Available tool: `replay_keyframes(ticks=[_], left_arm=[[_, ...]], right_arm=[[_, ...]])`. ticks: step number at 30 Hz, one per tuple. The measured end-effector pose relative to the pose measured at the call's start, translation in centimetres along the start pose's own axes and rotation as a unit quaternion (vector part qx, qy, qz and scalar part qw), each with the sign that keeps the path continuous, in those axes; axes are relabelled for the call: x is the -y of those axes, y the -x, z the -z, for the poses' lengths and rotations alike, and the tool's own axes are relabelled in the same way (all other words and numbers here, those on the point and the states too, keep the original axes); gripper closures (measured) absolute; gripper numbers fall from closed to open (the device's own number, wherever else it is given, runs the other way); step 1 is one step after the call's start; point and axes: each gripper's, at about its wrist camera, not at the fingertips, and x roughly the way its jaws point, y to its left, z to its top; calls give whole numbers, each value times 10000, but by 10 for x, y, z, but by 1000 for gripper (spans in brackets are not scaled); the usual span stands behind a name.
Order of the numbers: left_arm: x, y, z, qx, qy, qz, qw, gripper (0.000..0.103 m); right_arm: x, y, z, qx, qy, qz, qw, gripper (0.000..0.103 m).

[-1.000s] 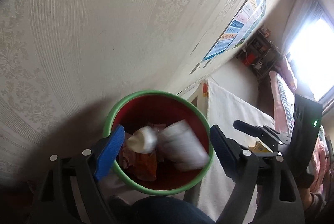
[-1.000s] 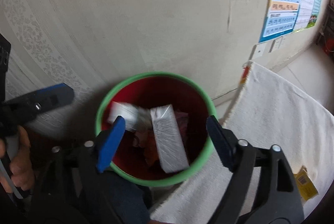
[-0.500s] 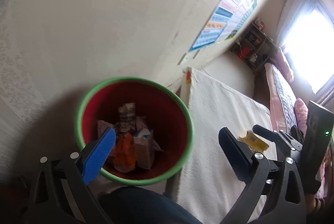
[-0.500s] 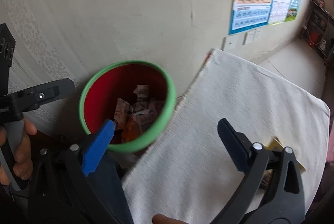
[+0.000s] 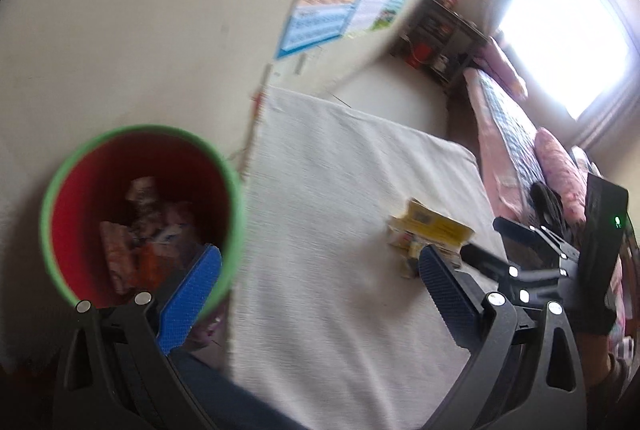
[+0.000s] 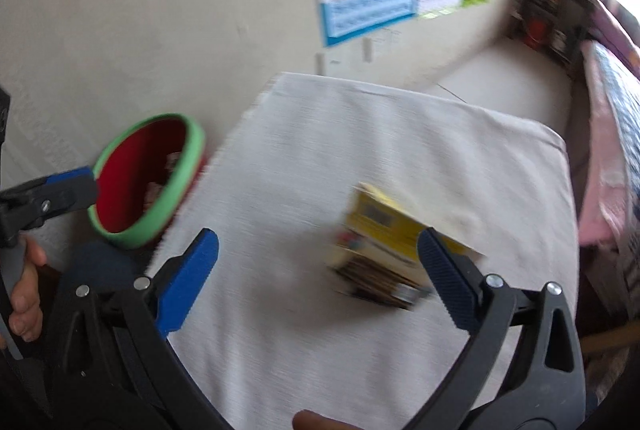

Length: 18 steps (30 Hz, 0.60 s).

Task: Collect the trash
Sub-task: 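Move both tools back over the yellow box on the table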

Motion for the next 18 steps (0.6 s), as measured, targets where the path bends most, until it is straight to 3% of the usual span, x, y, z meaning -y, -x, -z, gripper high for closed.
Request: replay_keyframes(ticks=[8, 11, 18], left_arm=[[61, -41, 15, -421, -299, 449, 9977, 8], [78, -58, 20, -614, -270, 648, 9956, 8], [115, -104, 28, -1011, 6, 712, 9923, 9]], right_arm=[[68, 10, 16, 24, -517, 358, 9980, 5], [84, 14, 21, 33, -544, 476, 9974, 5], [102, 13, 35, -80, -338, 544, 9979, 5]])
